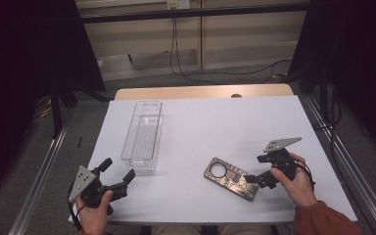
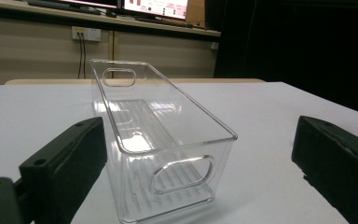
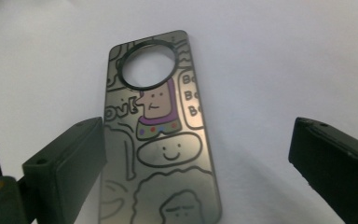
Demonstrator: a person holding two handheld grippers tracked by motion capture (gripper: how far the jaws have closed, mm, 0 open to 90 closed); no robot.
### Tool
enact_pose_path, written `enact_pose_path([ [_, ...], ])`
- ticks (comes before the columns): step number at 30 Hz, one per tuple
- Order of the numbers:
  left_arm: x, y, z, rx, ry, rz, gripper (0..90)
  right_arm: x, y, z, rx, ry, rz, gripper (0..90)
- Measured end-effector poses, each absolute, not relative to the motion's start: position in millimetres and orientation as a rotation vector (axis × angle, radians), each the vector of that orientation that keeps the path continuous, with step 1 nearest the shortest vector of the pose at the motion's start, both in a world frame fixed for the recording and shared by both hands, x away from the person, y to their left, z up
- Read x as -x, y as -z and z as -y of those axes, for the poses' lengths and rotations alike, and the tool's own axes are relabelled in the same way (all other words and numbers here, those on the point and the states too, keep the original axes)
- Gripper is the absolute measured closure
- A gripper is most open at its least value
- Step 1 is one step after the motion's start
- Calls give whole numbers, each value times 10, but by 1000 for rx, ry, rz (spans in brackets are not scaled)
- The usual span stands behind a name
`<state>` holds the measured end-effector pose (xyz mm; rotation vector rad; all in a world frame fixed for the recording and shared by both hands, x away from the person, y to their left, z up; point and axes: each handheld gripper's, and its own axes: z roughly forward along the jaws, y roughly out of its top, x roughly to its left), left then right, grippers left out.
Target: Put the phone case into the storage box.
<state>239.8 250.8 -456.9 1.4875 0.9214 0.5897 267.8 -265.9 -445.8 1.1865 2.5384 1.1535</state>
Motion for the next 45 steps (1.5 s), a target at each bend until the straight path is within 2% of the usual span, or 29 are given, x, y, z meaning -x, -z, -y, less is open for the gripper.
enact_pose_path([
  [12, -2407, 4576, -2506, -1490, -587, -926, 33, -2685, 4470, 2426, -1125, -1083, -2649, 41],
  [31, -2421, 4576, -2499, -1495, -585, -920, 33, -2924, 4516, 2013, -1025, -876, -2800, 45],
  [45, -2424, 4580, -2499, -1497, -582, -922, 33, -2938, 4585, 1946, -1023, -769, -2836, 44],
])
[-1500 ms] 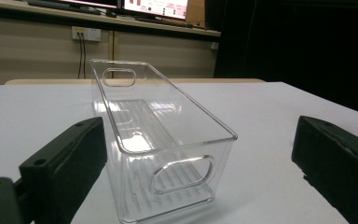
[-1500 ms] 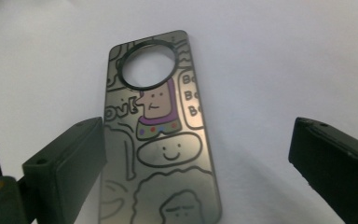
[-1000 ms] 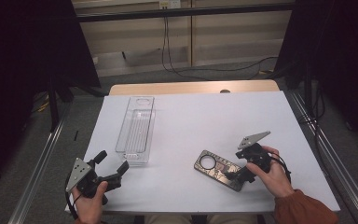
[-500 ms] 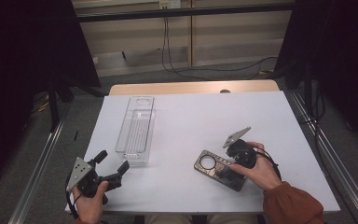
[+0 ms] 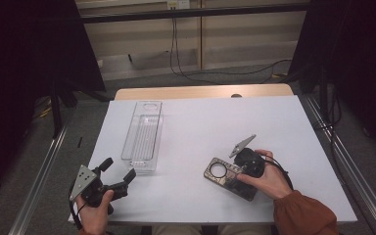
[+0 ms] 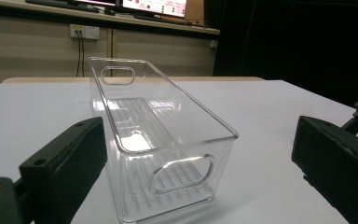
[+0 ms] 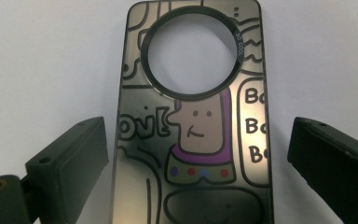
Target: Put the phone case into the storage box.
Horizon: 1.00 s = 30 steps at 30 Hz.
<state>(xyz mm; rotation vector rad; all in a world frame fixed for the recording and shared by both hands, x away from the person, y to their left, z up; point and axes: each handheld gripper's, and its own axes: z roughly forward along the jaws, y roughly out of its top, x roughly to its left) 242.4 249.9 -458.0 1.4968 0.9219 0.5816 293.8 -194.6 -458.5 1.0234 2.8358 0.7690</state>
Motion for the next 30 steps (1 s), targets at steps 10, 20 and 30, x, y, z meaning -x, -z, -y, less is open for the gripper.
enact_pose_path([
  [10, -2419, 4581, -2502, -1498, -583, -923, 33, -2942, 4655, 1886, -1024, -693, -2871, 22],
  [20, -2411, 4580, -2504, -1494, -578, -925, 33, -2918, 4682, 1839, -984, -652, -2872, 0],
  [30, -2412, 4580, -2497, -1498, -584, -924, 33, -2887, 4696, 1789, -939, -583, -2863, 0],
])
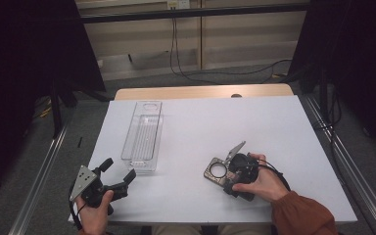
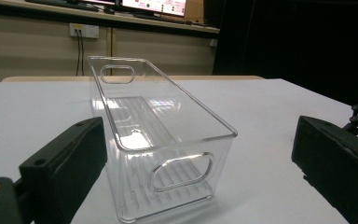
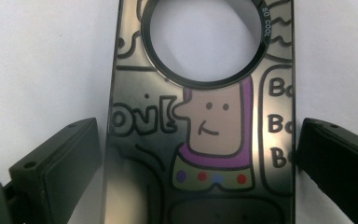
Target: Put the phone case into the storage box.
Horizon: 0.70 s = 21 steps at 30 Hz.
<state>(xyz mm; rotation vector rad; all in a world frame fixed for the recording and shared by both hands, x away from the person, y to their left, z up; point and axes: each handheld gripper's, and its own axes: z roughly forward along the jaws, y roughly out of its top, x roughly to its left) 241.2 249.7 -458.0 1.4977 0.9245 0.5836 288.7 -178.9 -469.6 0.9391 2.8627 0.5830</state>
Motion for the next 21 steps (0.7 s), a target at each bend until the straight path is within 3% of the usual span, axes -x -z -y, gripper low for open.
enact_pose_path([
  [21, -2415, 4585, -2494, -1507, -573, -918, 33, -2901, 4643, 1724, -958, -494, -2879, 80],
])
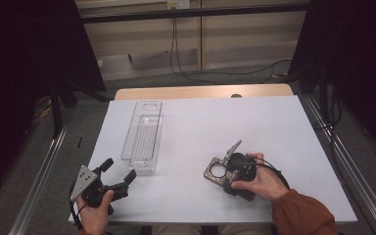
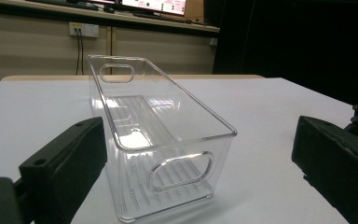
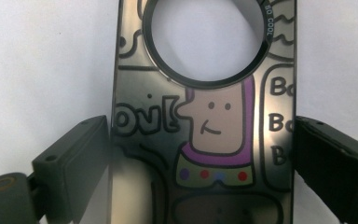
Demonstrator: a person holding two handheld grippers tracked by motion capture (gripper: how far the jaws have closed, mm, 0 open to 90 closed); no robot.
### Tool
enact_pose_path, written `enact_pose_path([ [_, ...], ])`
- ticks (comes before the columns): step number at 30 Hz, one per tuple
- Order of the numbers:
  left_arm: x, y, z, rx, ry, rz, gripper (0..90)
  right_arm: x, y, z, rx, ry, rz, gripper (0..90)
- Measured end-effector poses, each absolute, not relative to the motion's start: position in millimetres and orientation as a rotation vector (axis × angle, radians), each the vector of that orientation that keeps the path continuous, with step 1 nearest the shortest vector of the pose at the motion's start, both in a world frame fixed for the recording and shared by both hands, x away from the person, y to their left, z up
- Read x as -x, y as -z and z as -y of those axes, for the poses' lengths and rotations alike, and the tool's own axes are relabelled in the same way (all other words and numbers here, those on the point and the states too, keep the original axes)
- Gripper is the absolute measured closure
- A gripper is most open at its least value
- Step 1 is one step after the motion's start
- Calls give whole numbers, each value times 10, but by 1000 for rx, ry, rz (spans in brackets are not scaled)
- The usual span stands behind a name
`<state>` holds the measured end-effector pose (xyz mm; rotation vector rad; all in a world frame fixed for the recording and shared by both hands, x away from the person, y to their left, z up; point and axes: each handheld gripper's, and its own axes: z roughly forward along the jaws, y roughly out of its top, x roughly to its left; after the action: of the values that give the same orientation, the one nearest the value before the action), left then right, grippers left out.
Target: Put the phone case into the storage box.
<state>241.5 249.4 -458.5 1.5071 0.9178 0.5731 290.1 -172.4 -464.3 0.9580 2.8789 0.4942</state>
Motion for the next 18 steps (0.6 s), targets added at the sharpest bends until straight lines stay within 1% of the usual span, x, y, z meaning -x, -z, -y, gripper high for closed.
enact_pose_path([
  [3, -2417, 4585, -2496, -1505, -575, -922, 33, -2907, 4622, 1729, -964, -493, -2880, 118],
  [18, -2413, 4584, -2503, -1498, -576, -927, 33, -2888, 4616, 1735, -983, -509, -2859, 123],
])
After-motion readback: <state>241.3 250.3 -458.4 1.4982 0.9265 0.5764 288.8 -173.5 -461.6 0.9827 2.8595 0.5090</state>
